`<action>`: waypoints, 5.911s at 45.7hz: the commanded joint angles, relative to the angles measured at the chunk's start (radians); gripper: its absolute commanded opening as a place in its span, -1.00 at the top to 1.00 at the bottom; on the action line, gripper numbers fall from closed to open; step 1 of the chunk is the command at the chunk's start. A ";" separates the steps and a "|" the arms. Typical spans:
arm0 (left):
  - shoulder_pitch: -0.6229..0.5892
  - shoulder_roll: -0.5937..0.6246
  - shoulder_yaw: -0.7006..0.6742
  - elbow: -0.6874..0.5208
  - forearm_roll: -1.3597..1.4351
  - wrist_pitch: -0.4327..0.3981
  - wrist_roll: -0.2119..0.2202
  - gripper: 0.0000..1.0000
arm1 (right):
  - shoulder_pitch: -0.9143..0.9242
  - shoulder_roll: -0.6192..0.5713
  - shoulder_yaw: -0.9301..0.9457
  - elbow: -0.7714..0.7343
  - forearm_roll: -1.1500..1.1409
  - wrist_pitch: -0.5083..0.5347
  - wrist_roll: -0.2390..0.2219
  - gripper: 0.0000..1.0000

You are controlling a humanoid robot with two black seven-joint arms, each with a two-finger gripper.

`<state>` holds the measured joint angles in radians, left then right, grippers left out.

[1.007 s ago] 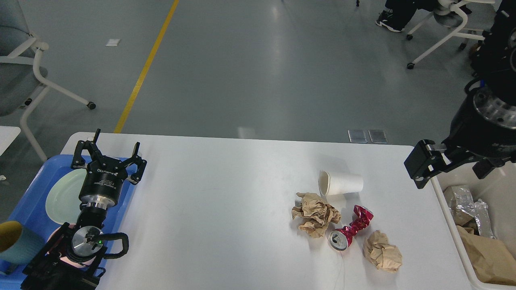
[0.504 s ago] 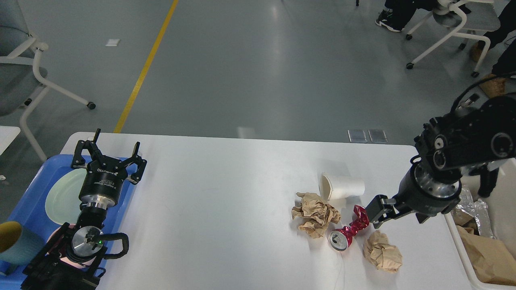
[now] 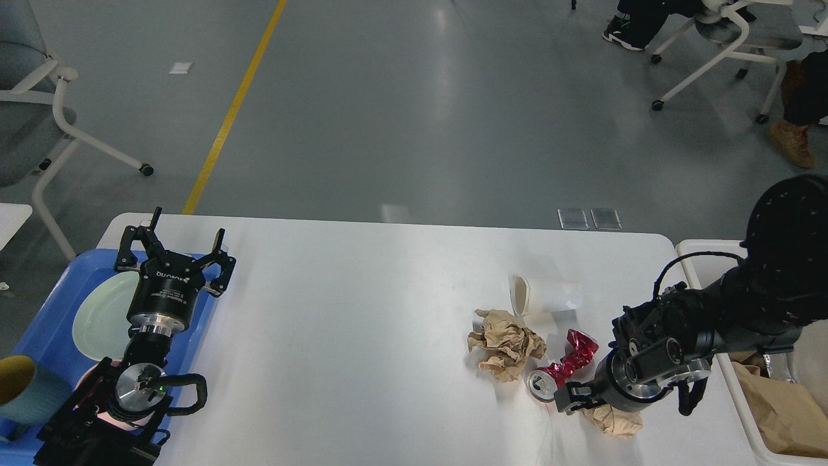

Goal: Tidy desktop
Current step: 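Swing the right gripper down to the crumpled paper beside the red can, then grasp the crumpled brown paper with the right gripper, then carry the crumpled paper into the white bin and release it, then raise the right gripper out of the bin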

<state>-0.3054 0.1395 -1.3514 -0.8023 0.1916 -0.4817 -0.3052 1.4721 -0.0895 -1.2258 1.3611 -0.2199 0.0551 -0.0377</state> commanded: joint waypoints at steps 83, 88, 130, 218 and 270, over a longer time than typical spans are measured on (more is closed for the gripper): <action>0.000 0.000 0.000 0.000 0.000 0.000 0.000 -0.93 | 0.803 -0.257 -0.147 0.352 0.132 0.514 -0.022 1.00; 0.000 0.002 0.000 0.000 0.000 0.000 0.000 -0.93 | 0.879 -0.225 -0.222 0.366 0.139 0.526 0.099 1.00; 0.002 0.002 0.000 0.000 0.000 0.000 0.000 -0.93 | -0.321 -0.579 -0.063 -0.587 0.146 0.040 0.148 1.00; 0.000 0.000 0.000 0.000 0.000 0.000 0.000 -0.93 | -0.931 -0.341 0.361 -1.257 0.125 -0.178 -0.005 -1.00; 0.000 0.002 0.000 0.000 0.000 0.000 0.000 -0.93 | 1.093 -0.236 -0.193 0.384 -0.070 0.664 -0.018 -0.98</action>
<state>-0.3051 0.1414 -1.3514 -0.8021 0.1916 -0.4817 -0.3054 2.5493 -0.3831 -1.3816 1.7274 -0.3048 0.7972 -0.1093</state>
